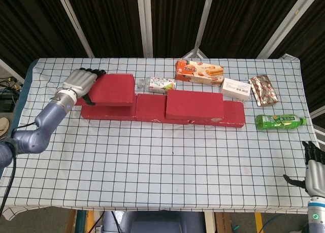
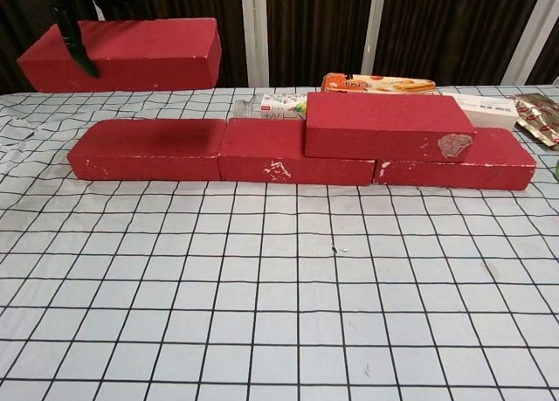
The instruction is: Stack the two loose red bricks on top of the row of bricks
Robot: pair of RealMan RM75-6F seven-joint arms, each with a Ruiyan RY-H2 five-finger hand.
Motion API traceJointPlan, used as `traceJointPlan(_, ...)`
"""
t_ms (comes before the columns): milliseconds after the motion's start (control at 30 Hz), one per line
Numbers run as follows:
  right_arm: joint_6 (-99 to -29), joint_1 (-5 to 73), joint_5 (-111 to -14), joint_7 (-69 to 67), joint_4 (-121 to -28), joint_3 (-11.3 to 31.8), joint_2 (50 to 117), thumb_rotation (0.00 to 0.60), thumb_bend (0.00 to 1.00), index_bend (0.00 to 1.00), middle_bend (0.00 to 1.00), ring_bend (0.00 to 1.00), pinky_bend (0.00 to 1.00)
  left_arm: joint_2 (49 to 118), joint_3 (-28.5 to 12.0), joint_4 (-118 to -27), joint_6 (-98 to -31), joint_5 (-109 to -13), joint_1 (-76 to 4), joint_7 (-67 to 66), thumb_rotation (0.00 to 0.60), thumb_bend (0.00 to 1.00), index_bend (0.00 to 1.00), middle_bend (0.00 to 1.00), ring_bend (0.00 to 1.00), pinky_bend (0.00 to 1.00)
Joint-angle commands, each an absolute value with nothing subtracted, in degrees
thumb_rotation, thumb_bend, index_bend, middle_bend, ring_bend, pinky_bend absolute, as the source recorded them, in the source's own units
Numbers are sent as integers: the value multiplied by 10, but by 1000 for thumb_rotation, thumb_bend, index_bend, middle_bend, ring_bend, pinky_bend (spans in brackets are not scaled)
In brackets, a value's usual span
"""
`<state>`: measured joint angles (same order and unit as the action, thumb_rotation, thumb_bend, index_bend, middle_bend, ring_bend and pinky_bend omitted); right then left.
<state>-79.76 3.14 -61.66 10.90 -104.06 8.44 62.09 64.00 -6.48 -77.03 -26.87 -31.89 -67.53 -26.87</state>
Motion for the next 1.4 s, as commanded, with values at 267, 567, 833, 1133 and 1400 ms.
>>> traceJointPlan(267, -843, 32, -742, 47, -952, 74, 652, 600, 171, 0, 0, 0, 0, 740, -58, -644, -192, -374, -698, -199, 600, 128, 362, 289, 199, 257)
traceJointPlan(567, -843, 33, -753, 51, -945, 70, 660, 600, 172, 0, 0, 0, 0, 757, -68, -619, -177, -425, -699, -142, 600, 128, 365, 288, 198, 256)
traceJointPlan(833, -840, 31, -742, 55, -953, 74, 656, 600, 172, 0, 0, 0, 0, 781, -58, -592, -166, -432, -714, -116, 600, 128, 365, 285, 194, 255)
traceJointPlan(1133, -836, 31, -730, 54, -950, 80, 657, 600, 172, 0, 0, 0, 0, 813, -40, -565, -158, -439, -740, -103, 600, 128, 365, 281, 194, 255)
traceJointPlan(1400, -835, 31, -726, 49, -949, 84, 656, 600, 172, 0, 0, 0, 0, 841, -24, -537, -150, -434, -760, -91, 600, 128, 365, 281, 193, 255)
